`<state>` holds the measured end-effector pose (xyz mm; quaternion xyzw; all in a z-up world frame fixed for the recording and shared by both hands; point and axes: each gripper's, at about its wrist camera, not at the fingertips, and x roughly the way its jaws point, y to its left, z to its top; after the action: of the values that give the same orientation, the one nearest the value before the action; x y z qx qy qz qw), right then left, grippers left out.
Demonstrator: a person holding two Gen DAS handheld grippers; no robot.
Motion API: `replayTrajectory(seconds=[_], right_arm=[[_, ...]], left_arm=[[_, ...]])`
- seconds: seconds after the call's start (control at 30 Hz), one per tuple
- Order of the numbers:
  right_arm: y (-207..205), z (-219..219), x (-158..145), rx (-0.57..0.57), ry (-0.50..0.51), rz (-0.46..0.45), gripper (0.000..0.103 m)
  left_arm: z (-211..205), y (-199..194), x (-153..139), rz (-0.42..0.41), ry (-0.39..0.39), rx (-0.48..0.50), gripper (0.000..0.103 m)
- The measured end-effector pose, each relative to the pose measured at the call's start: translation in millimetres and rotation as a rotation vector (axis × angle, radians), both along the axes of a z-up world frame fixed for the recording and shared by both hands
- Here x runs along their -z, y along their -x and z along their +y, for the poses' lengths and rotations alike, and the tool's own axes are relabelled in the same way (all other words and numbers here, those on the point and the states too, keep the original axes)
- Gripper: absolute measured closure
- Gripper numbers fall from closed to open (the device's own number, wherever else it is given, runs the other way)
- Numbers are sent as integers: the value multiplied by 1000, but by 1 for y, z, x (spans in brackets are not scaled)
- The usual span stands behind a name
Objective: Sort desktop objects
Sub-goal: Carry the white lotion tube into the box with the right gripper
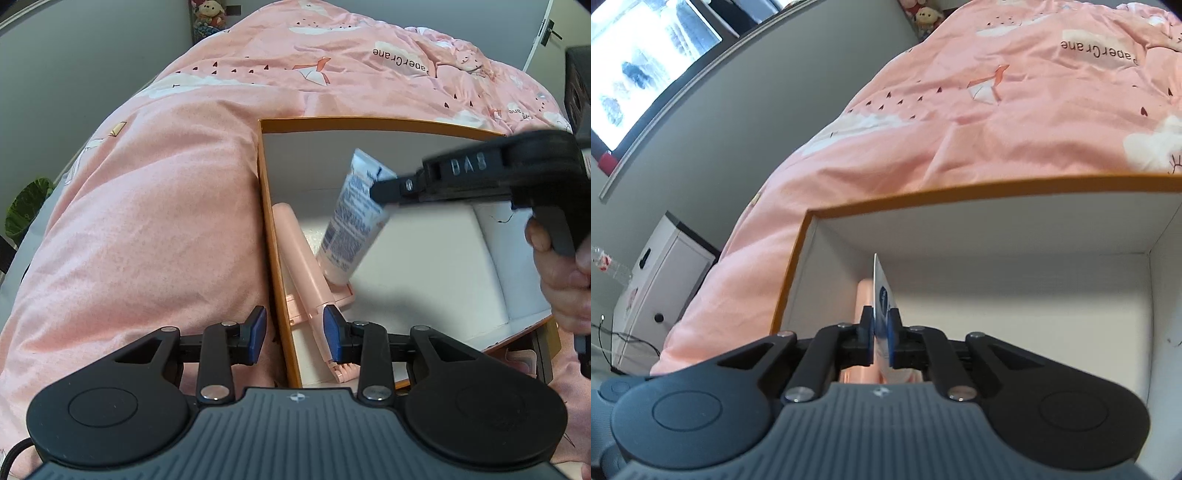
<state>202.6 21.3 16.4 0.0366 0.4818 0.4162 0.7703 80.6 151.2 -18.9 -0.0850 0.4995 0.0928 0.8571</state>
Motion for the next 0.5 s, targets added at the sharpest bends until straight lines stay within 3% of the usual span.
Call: replayTrajectory(seconds=[0.23, 0.33, 0.4, 0.5], right_arm=[[-9, 17, -8, 23, 6, -124, 97], [-10, 29, -3, -15, -2, -124, 96], [-2, 37, -1, -56, 26, -198, 97], [5, 39, 3, -83, 38, -231, 95]], left_arm=[[0, -1, -1, -2, 7, -10, 64], [1, -2, -1, 2, 7, -15, 64], [1, -2, -1, -1, 9, -13, 64], [1, -1, -3, -6, 12, -11, 64]])
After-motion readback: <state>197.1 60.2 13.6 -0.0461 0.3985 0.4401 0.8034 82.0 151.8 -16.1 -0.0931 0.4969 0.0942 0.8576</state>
